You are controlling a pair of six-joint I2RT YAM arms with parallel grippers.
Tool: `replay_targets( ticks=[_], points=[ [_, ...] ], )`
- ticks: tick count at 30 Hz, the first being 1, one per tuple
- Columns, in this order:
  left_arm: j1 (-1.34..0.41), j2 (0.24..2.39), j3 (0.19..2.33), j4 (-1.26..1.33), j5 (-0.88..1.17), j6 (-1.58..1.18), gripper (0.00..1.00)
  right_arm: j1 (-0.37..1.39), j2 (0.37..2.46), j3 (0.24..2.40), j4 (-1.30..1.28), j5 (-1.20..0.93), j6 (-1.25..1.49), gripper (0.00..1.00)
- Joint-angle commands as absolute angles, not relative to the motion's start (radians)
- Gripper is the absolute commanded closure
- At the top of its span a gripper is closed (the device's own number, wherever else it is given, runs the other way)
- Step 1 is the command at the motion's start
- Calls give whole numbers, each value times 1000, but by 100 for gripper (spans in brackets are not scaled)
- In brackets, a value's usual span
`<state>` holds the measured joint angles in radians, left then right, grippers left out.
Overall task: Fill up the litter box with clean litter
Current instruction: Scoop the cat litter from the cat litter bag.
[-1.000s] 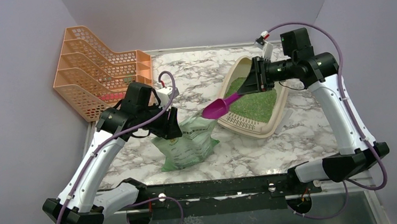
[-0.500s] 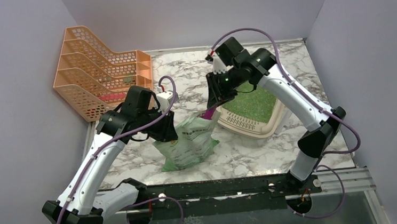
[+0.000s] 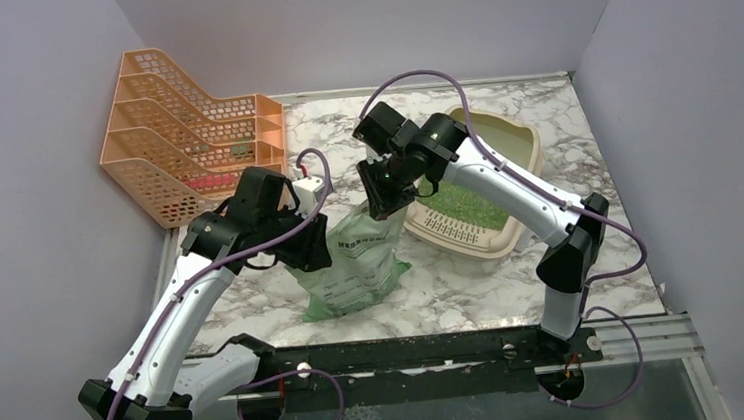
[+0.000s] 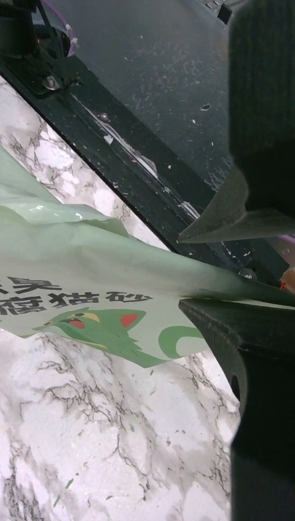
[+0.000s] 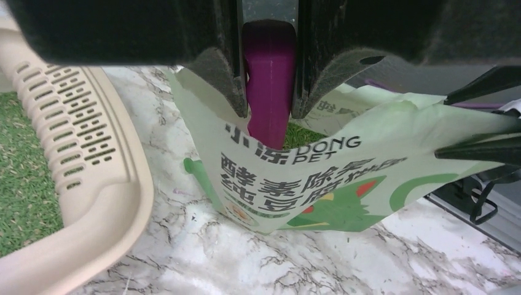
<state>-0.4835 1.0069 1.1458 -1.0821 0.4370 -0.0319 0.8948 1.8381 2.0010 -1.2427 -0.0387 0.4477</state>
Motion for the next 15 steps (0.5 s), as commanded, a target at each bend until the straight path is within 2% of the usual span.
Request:
replay_targets(
  ticks=[1, 5, 7, 12, 15],
  points=[
    [-480, 1002, 1113, -1090, 437, -35, 65, 894, 1901, 1924, -1218, -114, 429, 99],
    [-480, 997, 1107, -1074, 437, -45, 71, 894, 1880, 1896, -1135, -269, 399, 99],
    [-480, 996, 1105, -1071, 440, -47, 76, 894, 1859, 1923, -1134, -282, 388, 99],
    [-480, 996, 1106, -1069, 472, -48, 100, 892, 1847, 2153, -1334, -49, 372, 99],
    [-481, 991, 1113, -1067, 510, -45, 100, 893, 1837, 2220, -1413, 28, 359, 99]
  ],
)
